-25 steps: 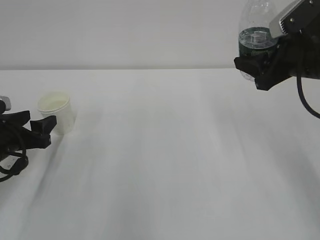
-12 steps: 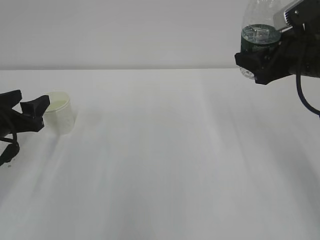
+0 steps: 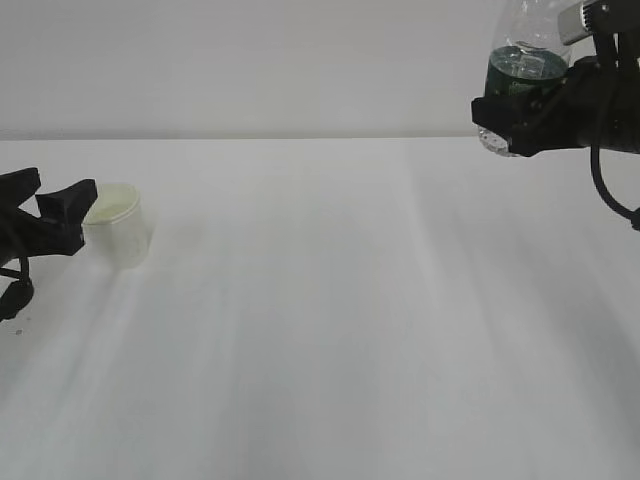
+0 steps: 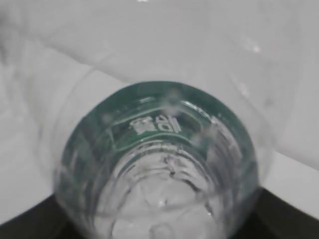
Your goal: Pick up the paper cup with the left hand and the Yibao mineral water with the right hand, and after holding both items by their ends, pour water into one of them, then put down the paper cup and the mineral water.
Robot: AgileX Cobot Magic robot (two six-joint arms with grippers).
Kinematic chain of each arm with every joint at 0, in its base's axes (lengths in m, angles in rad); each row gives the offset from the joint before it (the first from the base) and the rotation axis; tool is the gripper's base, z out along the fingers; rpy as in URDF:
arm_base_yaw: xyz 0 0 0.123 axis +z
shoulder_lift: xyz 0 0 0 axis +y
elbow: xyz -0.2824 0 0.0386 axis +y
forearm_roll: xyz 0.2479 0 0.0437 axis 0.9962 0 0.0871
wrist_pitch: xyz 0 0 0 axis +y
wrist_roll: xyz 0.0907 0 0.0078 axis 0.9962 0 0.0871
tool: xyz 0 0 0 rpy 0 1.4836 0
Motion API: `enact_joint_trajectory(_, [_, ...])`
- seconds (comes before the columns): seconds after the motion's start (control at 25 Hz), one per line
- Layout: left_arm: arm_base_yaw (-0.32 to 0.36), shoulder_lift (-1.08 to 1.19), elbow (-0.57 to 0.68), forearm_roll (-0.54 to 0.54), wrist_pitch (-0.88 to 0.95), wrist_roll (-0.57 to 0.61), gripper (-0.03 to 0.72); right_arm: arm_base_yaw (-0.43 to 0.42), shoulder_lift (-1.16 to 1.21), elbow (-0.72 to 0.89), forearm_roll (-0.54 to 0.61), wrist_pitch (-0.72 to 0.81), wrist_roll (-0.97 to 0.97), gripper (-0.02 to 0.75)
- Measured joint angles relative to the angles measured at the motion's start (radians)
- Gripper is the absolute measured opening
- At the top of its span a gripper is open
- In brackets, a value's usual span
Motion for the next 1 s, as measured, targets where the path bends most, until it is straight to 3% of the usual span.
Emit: enact_joint_trajectory(1.0, [0.000, -0.104, 0.004, 0.000, 0.000, 0.005, 0.508, 0.000, 0.000, 0.000, 0.013, 0.112, 0.004, 0.462])
